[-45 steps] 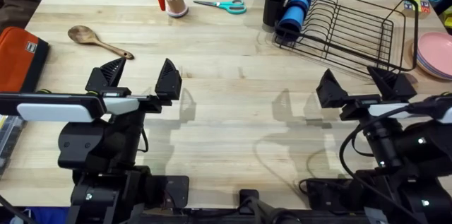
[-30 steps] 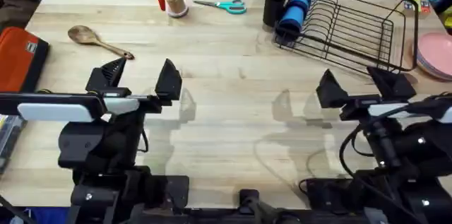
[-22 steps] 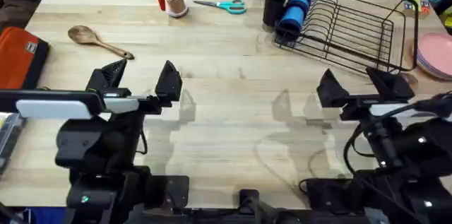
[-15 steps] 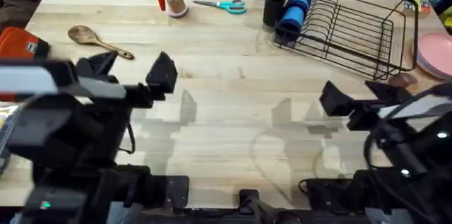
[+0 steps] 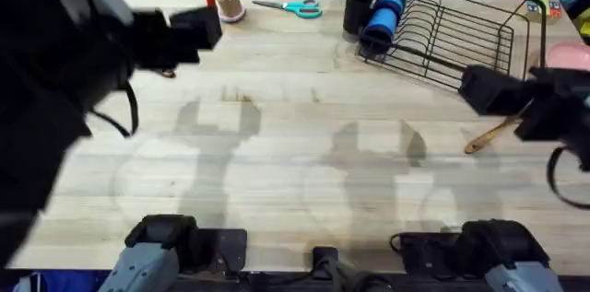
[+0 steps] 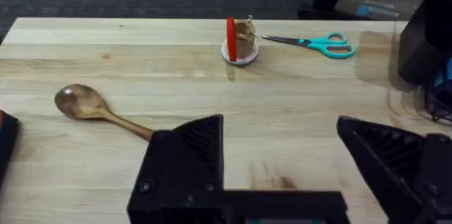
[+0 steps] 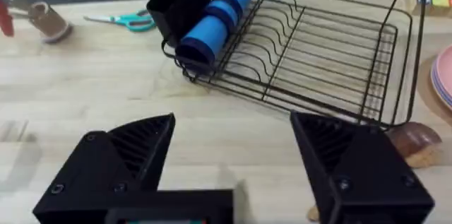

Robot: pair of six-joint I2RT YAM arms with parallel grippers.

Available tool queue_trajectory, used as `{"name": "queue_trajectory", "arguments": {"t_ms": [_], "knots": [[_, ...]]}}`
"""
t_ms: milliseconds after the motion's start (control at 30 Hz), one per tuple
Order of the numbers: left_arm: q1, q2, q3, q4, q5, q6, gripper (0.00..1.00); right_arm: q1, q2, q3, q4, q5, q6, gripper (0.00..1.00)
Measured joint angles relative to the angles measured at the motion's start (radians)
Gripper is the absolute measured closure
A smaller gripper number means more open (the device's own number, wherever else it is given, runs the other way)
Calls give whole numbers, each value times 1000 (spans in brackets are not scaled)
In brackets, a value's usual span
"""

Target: Pick up the spoon on the table one by one and put them onto the rack

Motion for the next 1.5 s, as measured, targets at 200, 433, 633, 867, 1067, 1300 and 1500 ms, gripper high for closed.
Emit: {"name": "queue_trajectory", "arguments": {"t_ms": [200, 433, 633, 867, 1067, 1300, 1500], "knots": [[0, 140, 182, -87, 7, 0, 8, 0, 204, 185, -115, 0, 0, 8], [0, 200, 254, -89, 70, 0, 7, 0, 362, 341, -143, 0, -4, 8], [0, 205, 254, -92, 102, 0, 7, 0, 376, 360, -146, -6, -8, 8], [0, 210, 254, -91, 80, 1, 7, 0, 376, 360, -148, -40, -10, 8], [17, 278, 260, -91, 51, -9, 10, 0, 376, 360, -149, -49, -12, 8], [111, 406, 357, -121, 43, -60, 8, 0, 376, 360, -149, -49, -12, 8], [194, 528, 480, -175, 39, -117, 8, 0, 376, 360, -149, -49, -12, 8]]}}
